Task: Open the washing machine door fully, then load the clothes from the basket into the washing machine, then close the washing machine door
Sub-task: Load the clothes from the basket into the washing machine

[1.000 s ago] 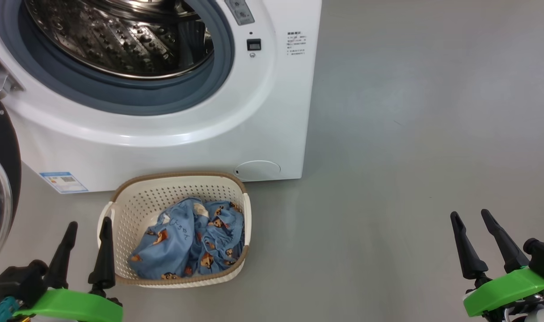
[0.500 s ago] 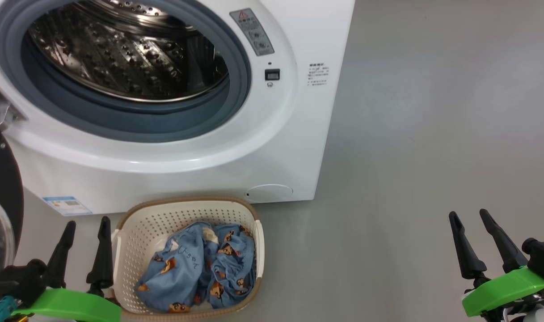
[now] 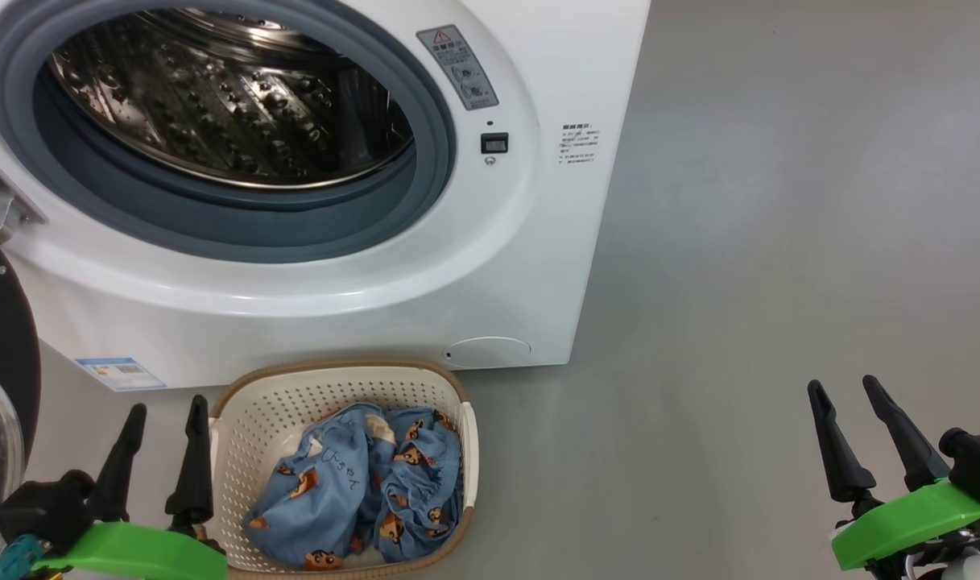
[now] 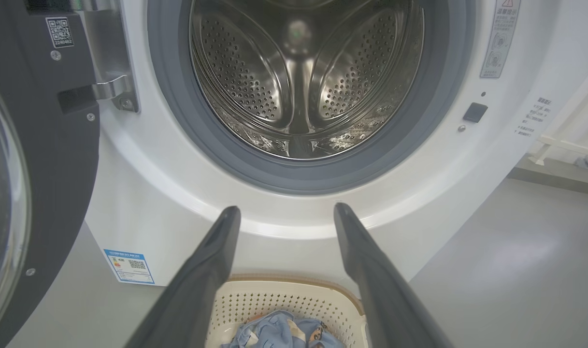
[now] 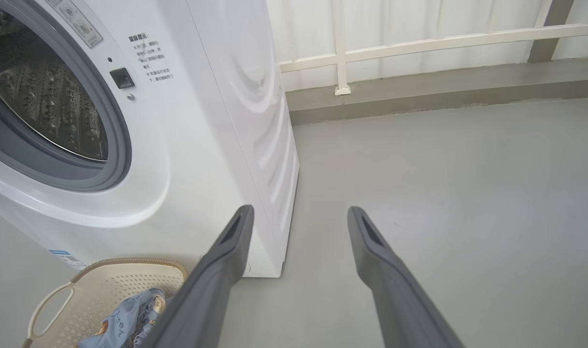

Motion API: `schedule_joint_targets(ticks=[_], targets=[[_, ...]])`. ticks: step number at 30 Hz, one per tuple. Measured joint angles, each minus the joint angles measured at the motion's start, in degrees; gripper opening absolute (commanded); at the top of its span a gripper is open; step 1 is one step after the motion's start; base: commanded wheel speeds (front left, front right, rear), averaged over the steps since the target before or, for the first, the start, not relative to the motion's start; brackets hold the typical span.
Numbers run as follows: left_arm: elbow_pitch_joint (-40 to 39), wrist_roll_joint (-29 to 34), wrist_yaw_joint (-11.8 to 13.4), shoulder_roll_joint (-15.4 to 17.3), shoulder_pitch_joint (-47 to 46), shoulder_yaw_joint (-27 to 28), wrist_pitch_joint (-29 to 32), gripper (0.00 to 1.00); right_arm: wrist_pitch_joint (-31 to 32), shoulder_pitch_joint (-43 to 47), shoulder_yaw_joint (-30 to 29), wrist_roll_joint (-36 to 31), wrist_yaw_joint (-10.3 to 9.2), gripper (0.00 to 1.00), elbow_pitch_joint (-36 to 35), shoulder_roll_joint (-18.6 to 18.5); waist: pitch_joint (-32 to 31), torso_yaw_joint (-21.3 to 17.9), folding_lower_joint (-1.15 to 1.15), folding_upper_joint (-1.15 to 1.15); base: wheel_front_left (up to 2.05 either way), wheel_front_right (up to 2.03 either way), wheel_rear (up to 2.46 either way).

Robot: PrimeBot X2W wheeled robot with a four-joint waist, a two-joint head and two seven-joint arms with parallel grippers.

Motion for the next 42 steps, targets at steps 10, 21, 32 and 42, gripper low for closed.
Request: schedule_joint_targets(ticks=[10,21,32,42], targets=[[3.9,0.0,0.0,-0.3,-0.2,-1.1,0.0,1.0,0.0,-0.1,0.0,-0.5,0.0,1.0,-0.6,0.4,1.6,-0.1,0.0,0.0,0.0,0.0,0.0],[11.0,-0.8,0.0,-0.4,-5.8,-5.5,0.0,1.0,0.0,-3.7,-0.2,-1.6,0.0,1.0,-1.3,1.5,7.5,-0.4,0.0,0.0,0.0,0.0,0.0],[19.4,-3.2,0.0,0.2,-14.1,-10.7,0.0,1.0,0.0,-9.1,0.1,-2.1,0.0,1.0,-1.9,3.1,15.0,-0.9,0.0,0.0,0.0,0.0,0.0],[30.3,-6.5,0.0,1.5,-21.5,-15.6,0.0,1.0,0.0,-13.0,1.4,-2.8,0.0,1.0,-2.1,4.5,21.6,-2.1,0.0,0.0,0.0,0.0,0.0]])
